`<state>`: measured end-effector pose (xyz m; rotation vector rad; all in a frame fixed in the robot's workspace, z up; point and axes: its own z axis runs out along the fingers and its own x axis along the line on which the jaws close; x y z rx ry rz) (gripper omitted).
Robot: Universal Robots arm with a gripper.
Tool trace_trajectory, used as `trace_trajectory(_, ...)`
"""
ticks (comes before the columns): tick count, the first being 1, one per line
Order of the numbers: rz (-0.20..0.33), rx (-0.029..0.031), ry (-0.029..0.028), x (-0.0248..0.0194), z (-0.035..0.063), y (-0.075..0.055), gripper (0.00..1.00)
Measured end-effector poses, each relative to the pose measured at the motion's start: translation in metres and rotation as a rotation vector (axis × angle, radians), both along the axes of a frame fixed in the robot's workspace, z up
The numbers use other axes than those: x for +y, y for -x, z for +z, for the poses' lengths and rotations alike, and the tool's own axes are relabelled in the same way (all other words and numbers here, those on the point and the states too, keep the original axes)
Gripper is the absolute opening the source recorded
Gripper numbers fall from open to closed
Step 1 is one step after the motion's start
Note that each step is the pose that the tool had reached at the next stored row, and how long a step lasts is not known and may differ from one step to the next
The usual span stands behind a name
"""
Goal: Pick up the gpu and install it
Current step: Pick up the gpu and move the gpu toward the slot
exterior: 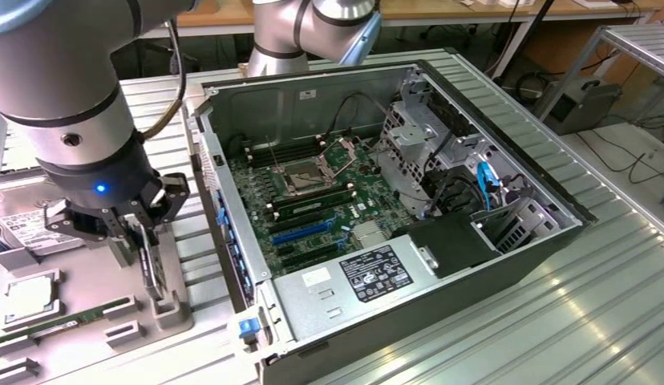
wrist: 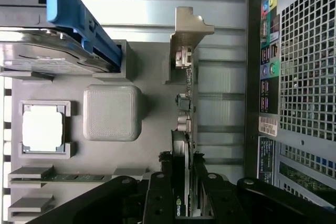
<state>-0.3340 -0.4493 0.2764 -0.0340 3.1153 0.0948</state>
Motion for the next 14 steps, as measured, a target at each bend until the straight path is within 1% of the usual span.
trace_trajectory(4,0.000,-0.0001,0.0000,0.0000,0.0162,0.000,0.26)
trace_trajectory(5,0.000,-0.0001,0.0000,0.0000,0.0226,0.000,0.26)
trace_trajectory(9,0.000,0.0000,0.0000,-0.0002,0.0428,0.000,0.26)
trace_trajectory(14,0.000,0.0001,0.0000,-0.0012,0.0659,-0.001,0.26)
